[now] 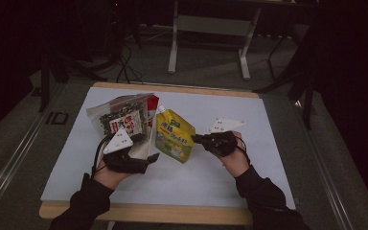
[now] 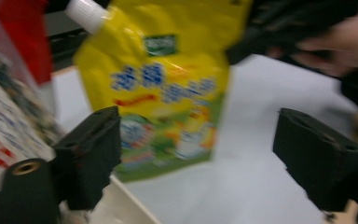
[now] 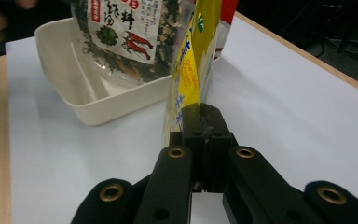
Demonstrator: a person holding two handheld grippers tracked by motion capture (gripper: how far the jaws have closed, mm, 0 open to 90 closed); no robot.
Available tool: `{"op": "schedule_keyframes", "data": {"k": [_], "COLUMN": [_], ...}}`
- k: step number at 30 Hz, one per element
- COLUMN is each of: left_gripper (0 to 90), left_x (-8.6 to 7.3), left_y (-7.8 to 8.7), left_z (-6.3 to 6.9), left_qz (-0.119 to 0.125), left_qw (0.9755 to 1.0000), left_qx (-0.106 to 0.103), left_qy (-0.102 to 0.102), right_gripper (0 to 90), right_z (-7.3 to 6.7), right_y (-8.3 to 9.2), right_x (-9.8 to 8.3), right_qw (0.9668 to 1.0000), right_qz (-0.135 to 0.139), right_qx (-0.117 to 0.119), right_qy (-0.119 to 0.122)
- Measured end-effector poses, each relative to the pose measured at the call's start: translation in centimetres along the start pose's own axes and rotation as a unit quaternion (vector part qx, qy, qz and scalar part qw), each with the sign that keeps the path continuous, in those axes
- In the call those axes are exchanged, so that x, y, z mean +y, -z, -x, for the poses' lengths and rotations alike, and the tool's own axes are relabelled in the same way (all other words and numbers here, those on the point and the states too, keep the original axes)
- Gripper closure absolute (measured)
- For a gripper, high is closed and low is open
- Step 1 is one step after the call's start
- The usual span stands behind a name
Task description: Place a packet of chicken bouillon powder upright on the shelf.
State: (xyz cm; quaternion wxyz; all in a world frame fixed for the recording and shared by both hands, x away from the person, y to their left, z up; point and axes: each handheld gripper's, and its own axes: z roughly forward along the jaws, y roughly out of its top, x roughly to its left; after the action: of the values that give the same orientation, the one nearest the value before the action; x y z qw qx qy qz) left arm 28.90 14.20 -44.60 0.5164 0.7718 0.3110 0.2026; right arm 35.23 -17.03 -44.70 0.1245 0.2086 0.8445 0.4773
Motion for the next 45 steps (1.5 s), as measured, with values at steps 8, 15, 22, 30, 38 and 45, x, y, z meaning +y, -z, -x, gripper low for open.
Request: {"op": "schedule_keyframes", "data": {"k": [8,15,22,30,38,45], "left_gripper": [27.9,27.2,25.9,38.4,73.3,90.0], "left_x": [1.8,2.1,2.3,2.9,2.4,2.2], "left_y": [-3.3,-5.2,-6.3,-6.5,-5.9,-5.7], "left_z": [-2.7,-4.3,-5.3,-6.1,-6.5,-6.1], "left_qz": [-0.013,-0.033,-0.071,-0.069,-0.062,-0.056], "left_qw": [0.9997,0.9991,0.9969,0.9963,0.9961,0.9957], "left_qx": [0.020,0.022,-0.018,-0.026,-0.004,0.020], "left_qy": [0.005,-0.017,-0.028,-0.046,-0.063,-0.071], "right_gripper": [90.0,90.0,90.0,90.0,90.0,89.0], "right_z": [-0.4,-0.6,-0.7,-0.7,-0.5,-0.4], "right_y": [0.1,0.1,0.1,0.1,0.2,0.1], "right_x": [0.0,0.0,0.1,0.1,0.0,0.1], "right_qw": [1.0000,0.9999,0.9998,0.9998,0.9998,0.9998], "right_qz": [0.002,0.001,-0.003,-0.004,-0.002,-0.002], "right_qx": [0.009,0.016,0.020,0.020,0.022,0.017], "right_qy": [-0.001,0.001,0.005,0.008,0.002,0.000]}}
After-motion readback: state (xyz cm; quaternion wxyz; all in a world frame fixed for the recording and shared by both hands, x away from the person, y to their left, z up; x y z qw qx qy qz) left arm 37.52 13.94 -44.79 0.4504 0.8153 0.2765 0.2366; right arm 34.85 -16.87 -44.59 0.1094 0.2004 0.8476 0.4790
